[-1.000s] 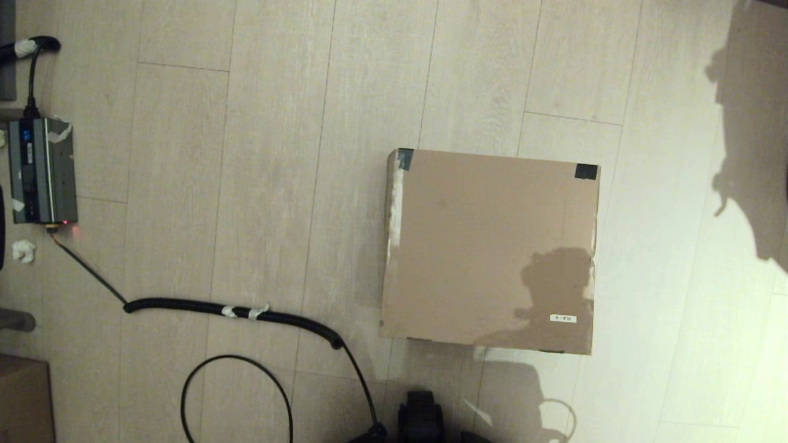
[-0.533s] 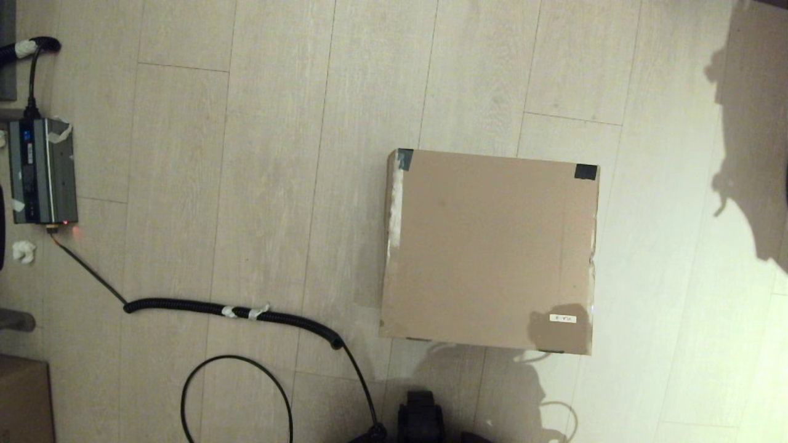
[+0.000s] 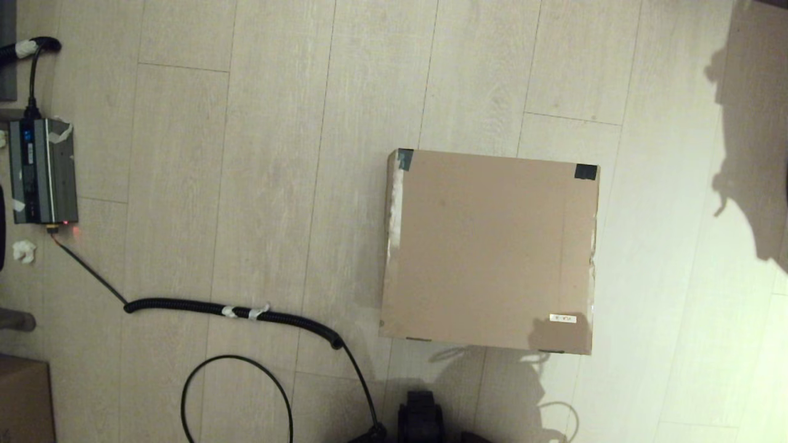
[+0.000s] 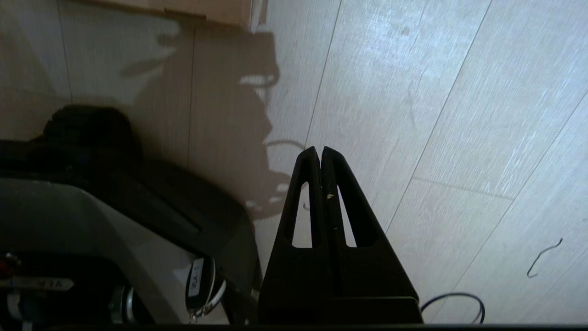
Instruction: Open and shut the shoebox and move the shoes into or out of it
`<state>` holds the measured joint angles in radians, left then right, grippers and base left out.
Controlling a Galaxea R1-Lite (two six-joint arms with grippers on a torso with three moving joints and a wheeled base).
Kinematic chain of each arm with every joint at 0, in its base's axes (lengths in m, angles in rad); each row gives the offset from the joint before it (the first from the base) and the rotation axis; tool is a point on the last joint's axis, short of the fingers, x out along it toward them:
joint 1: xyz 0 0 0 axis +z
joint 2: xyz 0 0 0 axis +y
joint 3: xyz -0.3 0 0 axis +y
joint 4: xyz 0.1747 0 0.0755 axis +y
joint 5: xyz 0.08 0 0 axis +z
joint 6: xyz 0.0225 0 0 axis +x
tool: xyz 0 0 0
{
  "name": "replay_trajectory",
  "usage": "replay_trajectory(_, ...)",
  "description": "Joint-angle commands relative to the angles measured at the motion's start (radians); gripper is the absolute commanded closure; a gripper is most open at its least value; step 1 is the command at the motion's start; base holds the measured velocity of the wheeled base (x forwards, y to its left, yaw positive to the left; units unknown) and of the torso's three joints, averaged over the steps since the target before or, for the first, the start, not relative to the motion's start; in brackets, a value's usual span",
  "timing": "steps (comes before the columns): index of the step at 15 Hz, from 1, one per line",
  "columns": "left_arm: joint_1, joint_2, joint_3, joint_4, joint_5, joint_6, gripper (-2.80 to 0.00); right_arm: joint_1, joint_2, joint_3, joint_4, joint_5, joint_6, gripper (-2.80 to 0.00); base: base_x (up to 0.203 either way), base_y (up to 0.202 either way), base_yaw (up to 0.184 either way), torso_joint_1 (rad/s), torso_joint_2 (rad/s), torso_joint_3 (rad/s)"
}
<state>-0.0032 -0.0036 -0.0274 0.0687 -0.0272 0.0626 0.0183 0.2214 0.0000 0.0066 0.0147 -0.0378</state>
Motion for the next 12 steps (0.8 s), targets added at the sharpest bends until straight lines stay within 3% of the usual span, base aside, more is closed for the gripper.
replay_trajectory(1,0.000,0.002,0.000,0.000,0.000,0.000,0.00,0.004,-0.094,-0.002,0.001,0.000,-0.002,0.00,0.000,0.000,0.000,0.000,0.00,0.000)
replay_trajectory(5,0.000,0.002,0.000,0.000,0.000,0.000,0.00,-0.015,-0.220,0.000,0.001,0.014,-0.101,0.00,0.000,0.000,0.000,0.000,0.00,0.000)
replay_trajectory(12,0.000,0.002,0.000,0.000,0.001,0.000,0.00,-0.014,-0.220,0.000,-0.005,-0.021,0.041,0.00,0.000,0.000,0.000,0.000,0.00,0.000)
